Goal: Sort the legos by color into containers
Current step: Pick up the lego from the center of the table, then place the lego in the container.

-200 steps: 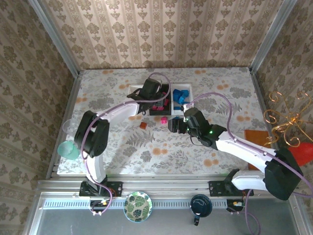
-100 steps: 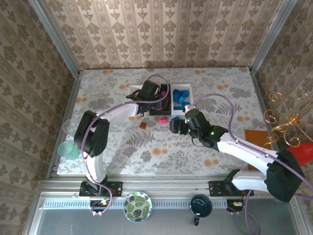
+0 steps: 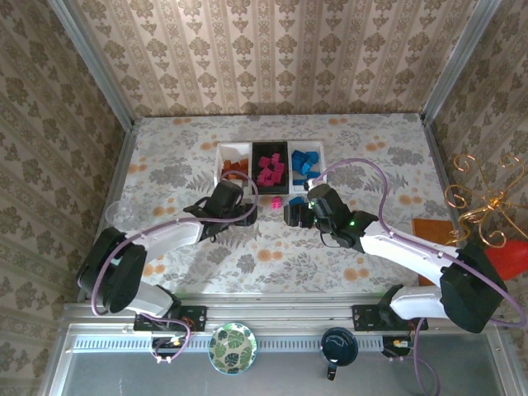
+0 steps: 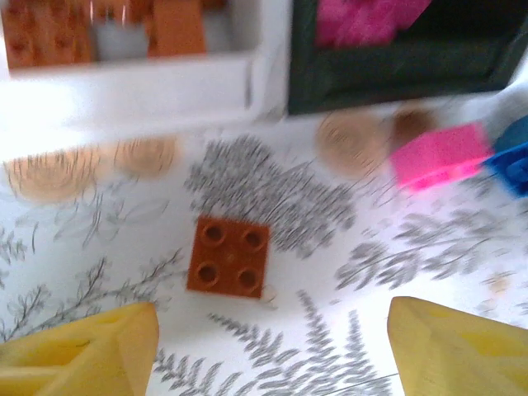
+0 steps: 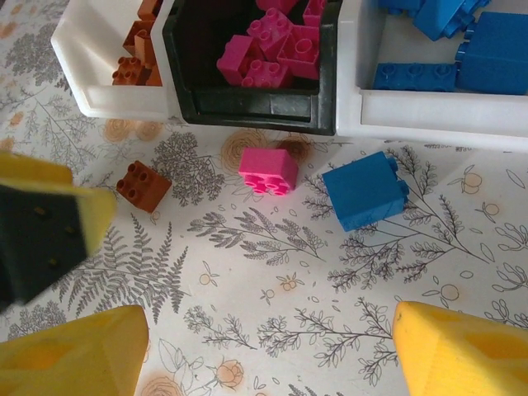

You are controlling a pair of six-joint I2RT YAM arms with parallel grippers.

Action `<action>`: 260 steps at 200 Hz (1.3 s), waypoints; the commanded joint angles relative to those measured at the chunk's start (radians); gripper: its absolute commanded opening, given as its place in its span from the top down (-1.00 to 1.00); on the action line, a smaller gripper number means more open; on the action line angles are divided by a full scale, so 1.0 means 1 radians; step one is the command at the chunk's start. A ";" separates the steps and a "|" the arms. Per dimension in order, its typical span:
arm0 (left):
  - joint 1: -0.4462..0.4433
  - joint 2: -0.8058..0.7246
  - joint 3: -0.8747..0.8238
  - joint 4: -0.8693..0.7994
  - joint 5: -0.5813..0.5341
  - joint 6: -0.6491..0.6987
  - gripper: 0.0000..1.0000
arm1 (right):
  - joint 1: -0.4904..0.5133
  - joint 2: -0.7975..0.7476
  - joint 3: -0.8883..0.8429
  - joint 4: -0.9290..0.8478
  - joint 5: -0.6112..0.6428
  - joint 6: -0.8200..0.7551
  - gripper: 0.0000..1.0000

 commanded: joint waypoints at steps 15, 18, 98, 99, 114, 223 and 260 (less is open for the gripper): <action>0.046 0.091 0.018 0.074 -0.014 -0.007 -0.48 | 0.006 -0.001 0.024 0.016 0.009 0.006 -0.58; 0.050 0.099 0.022 0.075 -0.014 -0.004 -0.48 | 0.005 -0.003 0.023 0.014 0.011 0.005 -0.59; 0.054 0.259 0.115 0.093 -0.001 0.038 -0.10 | 0.004 -0.048 0.010 -0.012 0.037 -0.010 -0.59; 0.054 0.260 0.116 0.094 -0.001 0.038 -0.09 | 0.004 -0.048 0.010 -0.011 0.036 -0.010 -0.59; 0.051 0.257 0.110 0.086 -0.002 0.036 0.04 | 0.004 -0.048 0.010 -0.010 0.039 -0.010 -0.59; 0.091 0.068 0.271 -0.079 -0.065 0.080 0.24 | 0.003 -0.013 0.004 0.013 0.033 -0.002 -0.59; 0.161 0.240 0.430 -0.095 -0.046 0.096 0.25 | 0.003 -0.016 -0.001 -0.001 0.031 0.002 -0.59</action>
